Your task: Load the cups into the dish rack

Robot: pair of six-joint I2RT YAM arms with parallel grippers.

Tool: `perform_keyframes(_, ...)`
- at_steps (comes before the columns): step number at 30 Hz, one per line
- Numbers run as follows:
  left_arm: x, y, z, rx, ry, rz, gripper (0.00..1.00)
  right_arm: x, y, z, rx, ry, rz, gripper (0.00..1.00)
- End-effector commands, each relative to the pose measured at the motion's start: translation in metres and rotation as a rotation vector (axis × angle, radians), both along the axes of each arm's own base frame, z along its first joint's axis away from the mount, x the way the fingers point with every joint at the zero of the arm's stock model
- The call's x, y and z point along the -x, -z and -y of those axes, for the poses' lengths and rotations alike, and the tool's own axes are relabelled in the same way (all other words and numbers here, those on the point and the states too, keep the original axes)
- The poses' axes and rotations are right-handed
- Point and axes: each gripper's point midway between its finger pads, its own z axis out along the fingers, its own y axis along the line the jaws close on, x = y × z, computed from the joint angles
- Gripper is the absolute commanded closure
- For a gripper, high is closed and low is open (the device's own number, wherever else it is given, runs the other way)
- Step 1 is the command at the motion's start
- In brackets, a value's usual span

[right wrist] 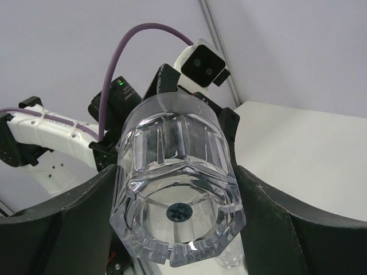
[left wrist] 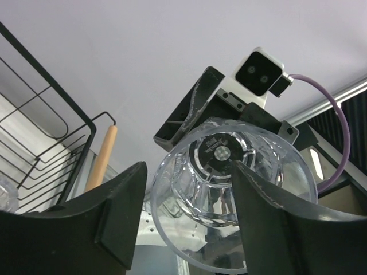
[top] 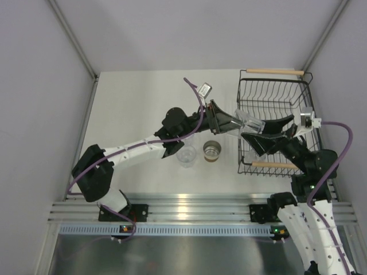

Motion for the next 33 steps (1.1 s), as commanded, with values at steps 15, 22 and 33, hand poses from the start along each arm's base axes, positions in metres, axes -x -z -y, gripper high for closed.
perform_keyframes(15, 0.001, 0.046, -0.062, -0.149, -0.158, 0.082, 0.30, -0.015, -0.048, 0.030, 0.084, 0.258, 0.115, 1.00)
perform_keyframes(22, -0.035, 0.064, -0.114, -0.463, -0.407, 0.174, 0.30, -0.066, -0.027, 0.067, 0.275, 0.519, -0.037, 1.00)
perform_keyframes(33, -0.076, 0.025, -0.206, -0.672, -0.550, 0.304, 0.30, -0.128, 0.061, 0.132, 0.464, 0.827, -0.408, 1.00)
